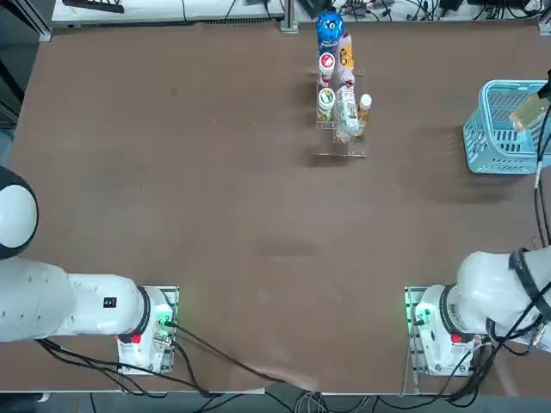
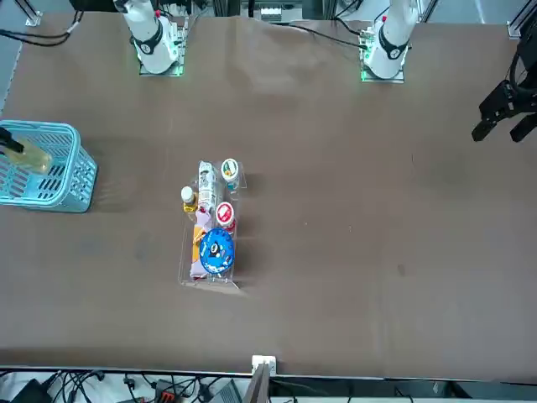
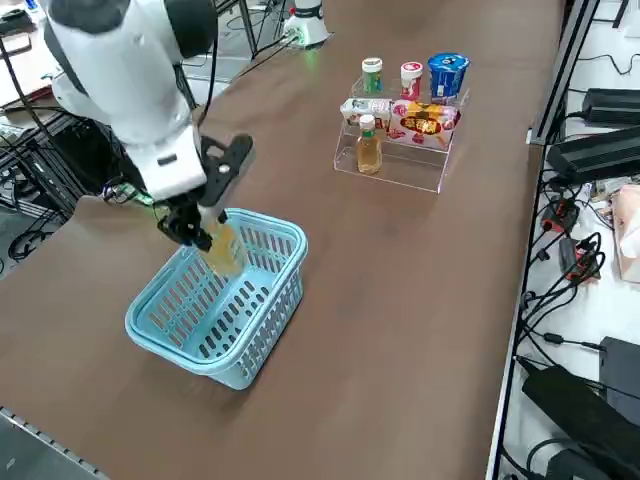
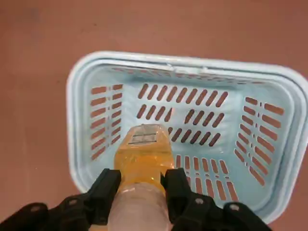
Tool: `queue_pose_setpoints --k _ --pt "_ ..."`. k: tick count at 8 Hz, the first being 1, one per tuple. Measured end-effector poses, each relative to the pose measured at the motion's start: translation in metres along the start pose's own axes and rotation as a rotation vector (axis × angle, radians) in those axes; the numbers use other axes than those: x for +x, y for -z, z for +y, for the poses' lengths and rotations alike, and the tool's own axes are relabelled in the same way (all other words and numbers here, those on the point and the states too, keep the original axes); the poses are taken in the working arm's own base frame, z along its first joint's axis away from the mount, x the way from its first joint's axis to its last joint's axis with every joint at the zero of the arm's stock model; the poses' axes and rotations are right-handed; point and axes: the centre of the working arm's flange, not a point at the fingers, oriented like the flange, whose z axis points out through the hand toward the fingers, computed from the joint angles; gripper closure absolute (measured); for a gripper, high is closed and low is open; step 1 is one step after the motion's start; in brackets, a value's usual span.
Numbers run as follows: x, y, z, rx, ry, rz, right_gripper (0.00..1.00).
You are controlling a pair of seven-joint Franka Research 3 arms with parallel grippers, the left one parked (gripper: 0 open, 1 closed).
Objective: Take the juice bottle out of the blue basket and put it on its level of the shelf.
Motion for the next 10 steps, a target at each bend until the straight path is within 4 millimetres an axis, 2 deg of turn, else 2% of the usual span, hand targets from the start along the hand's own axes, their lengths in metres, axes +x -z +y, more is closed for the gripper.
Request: queue_pose_setpoints --k 2,3,5,8,10 --pt "0.015 0.044 -0.032 -0.032 0.073 -0.008 0.45" --pt "0.027 0.061 -0.054 -0.056 0.136 -0.008 0.45" --pt "0.050 0.083 -0.105 -0.082 0.274 0.000 0.45" --pt "0.084 0.081 -0.185 -0.097 0.473 -0.009 0.45" --pt "0.108 0.065 -0.241 -0.104 0.582 -0.024 0.45"
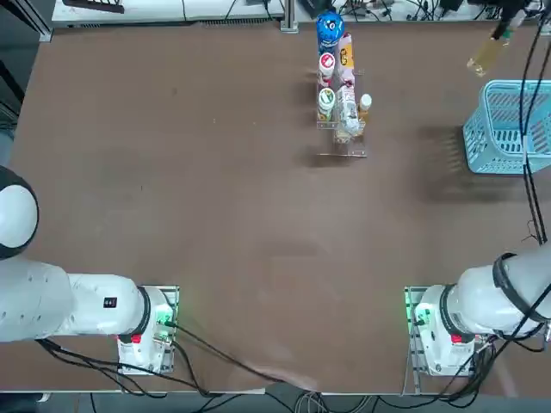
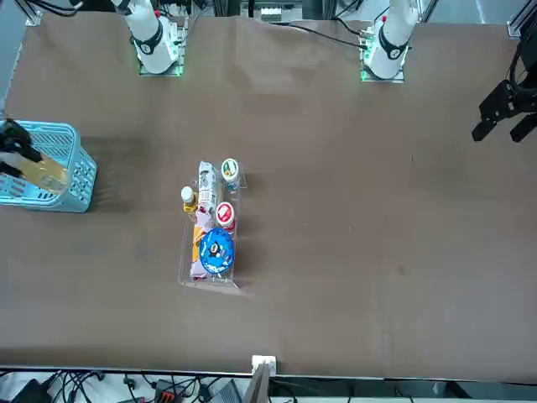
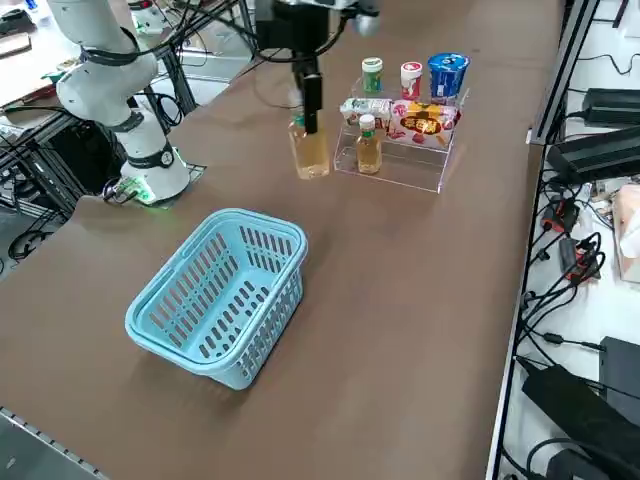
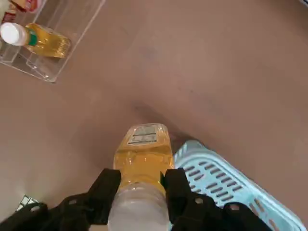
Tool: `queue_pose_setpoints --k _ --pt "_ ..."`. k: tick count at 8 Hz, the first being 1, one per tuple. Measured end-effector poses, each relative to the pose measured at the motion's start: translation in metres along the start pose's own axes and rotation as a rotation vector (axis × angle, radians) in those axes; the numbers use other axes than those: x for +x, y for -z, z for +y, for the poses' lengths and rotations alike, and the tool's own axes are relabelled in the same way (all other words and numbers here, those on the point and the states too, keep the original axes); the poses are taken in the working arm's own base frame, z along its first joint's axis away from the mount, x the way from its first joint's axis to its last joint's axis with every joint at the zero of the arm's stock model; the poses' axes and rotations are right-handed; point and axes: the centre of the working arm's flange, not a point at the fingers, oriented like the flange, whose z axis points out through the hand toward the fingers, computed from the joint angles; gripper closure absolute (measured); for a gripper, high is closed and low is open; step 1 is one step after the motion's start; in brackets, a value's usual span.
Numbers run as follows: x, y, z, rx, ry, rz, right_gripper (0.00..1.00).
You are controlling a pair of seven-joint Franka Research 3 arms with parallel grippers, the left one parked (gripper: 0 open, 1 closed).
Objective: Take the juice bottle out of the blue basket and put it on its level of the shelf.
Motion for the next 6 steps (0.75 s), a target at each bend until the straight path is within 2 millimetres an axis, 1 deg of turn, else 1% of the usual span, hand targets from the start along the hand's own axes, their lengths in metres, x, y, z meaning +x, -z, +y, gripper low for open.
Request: queue_pose_setpoints --k 1,2,4,5,6 --pt "0.025 -0.011 -0.014 -0.005 0.067 -0.002 0.45" --pt "0.049 -0.028 -0.025 0.003 0.166 -0.012 0.45" --pt "0.095 -0.074 -0.045 0.029 0.347 -0.025 0.45" --pt "0.116 -0.092 -0.056 0.024 0.404 -0.020 0.45" --pt "0.136 -0.104 -0.073 0.013 0.451 -0.017 0.45"
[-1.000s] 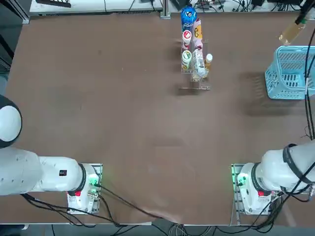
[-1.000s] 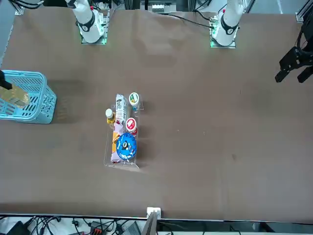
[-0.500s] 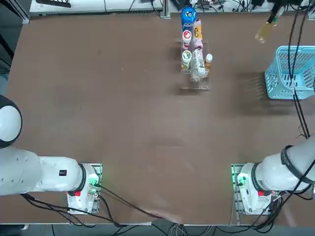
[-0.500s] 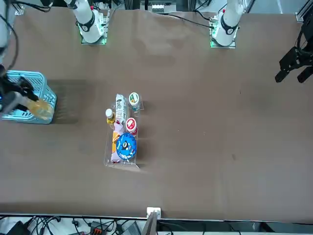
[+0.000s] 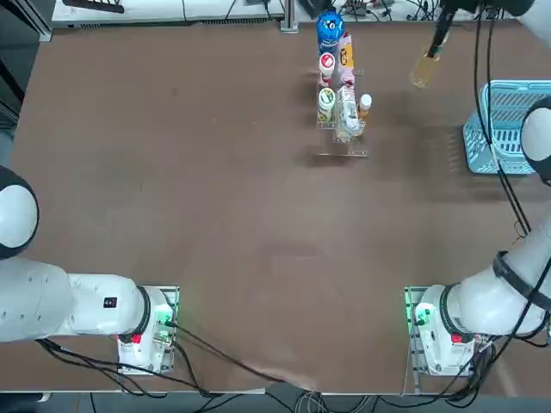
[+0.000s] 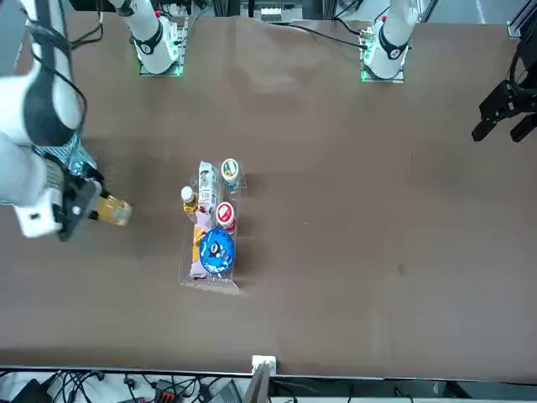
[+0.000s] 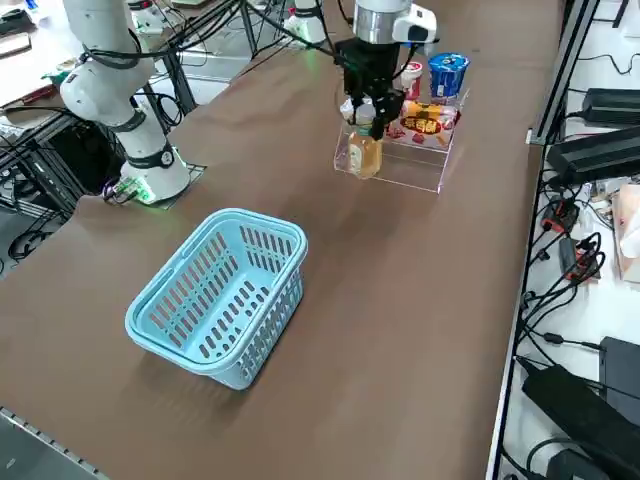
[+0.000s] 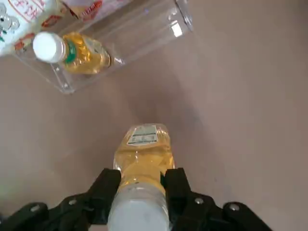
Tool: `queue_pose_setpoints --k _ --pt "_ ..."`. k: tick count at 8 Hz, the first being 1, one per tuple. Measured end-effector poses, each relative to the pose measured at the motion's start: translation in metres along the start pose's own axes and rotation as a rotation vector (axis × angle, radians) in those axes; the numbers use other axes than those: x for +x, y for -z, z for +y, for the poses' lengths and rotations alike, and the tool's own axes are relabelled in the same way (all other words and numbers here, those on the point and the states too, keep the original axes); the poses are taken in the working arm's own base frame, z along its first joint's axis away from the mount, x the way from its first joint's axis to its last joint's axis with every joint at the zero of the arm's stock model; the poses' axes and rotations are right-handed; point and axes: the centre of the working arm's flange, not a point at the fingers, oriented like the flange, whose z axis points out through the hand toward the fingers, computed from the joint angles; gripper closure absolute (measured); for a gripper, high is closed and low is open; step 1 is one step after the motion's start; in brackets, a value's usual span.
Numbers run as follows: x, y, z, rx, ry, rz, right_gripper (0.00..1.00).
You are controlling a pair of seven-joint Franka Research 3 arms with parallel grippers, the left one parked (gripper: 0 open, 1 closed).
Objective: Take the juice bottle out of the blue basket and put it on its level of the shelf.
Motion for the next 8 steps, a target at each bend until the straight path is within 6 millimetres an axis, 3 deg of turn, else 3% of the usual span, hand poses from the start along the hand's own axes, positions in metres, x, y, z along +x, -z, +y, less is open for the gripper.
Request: queue_pose_setpoints --k 2,5,8 --pt "0.044 -0.012 -0.018 -0.030 0.075 0.002 0.45" --pt "0.105 -0.045 -0.038 -0.086 0.181 0.020 0.45" --pt "0.136 -0.072 -0.046 -0.133 0.274 0.028 0.45"
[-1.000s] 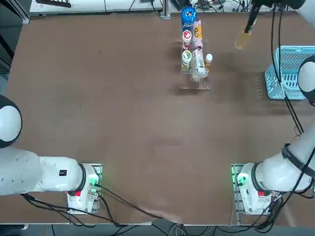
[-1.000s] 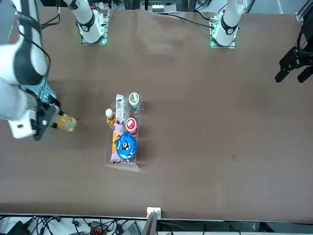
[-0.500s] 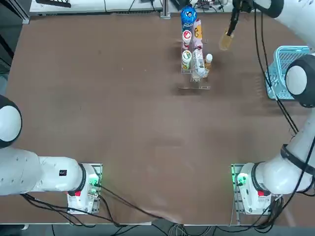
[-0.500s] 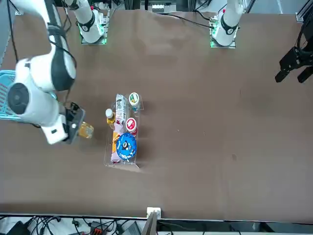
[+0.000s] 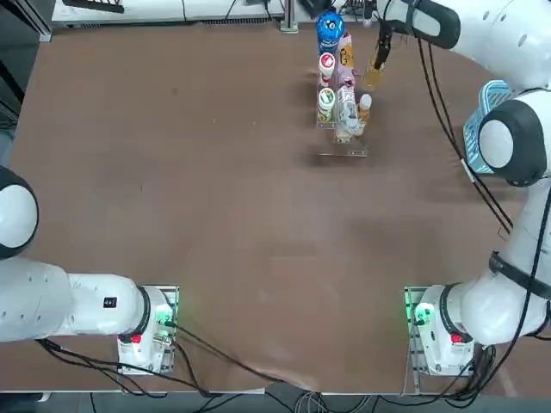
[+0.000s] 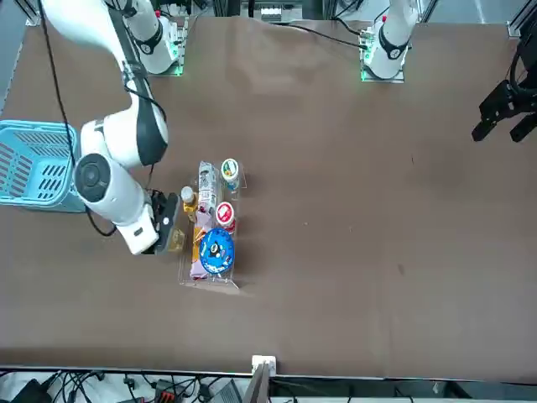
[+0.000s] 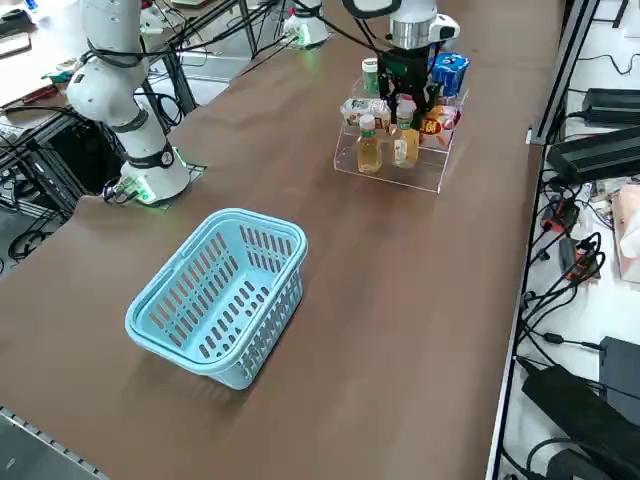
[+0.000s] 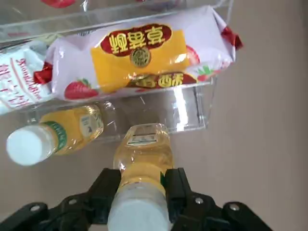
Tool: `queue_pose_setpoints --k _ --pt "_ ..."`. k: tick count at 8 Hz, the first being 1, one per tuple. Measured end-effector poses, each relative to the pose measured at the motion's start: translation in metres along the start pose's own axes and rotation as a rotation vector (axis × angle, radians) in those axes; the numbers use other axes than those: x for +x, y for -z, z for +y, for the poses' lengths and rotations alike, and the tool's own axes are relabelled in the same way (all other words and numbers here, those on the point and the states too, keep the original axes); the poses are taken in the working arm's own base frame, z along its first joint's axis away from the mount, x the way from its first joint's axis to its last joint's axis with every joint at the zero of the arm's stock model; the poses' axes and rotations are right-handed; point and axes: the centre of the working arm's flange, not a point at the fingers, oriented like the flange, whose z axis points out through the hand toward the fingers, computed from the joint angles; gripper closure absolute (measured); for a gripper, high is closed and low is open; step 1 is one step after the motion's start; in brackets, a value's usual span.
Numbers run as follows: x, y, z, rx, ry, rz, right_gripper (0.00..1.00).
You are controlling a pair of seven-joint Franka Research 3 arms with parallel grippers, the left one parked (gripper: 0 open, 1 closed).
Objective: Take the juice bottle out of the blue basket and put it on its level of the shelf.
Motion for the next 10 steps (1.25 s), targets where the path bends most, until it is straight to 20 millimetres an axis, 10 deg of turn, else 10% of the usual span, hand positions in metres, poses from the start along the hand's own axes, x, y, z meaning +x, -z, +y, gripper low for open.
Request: queue_pose_setpoints --k 10 --pt "0.026 -0.057 -0.001 -0.013 0.056 0.001 0.45"
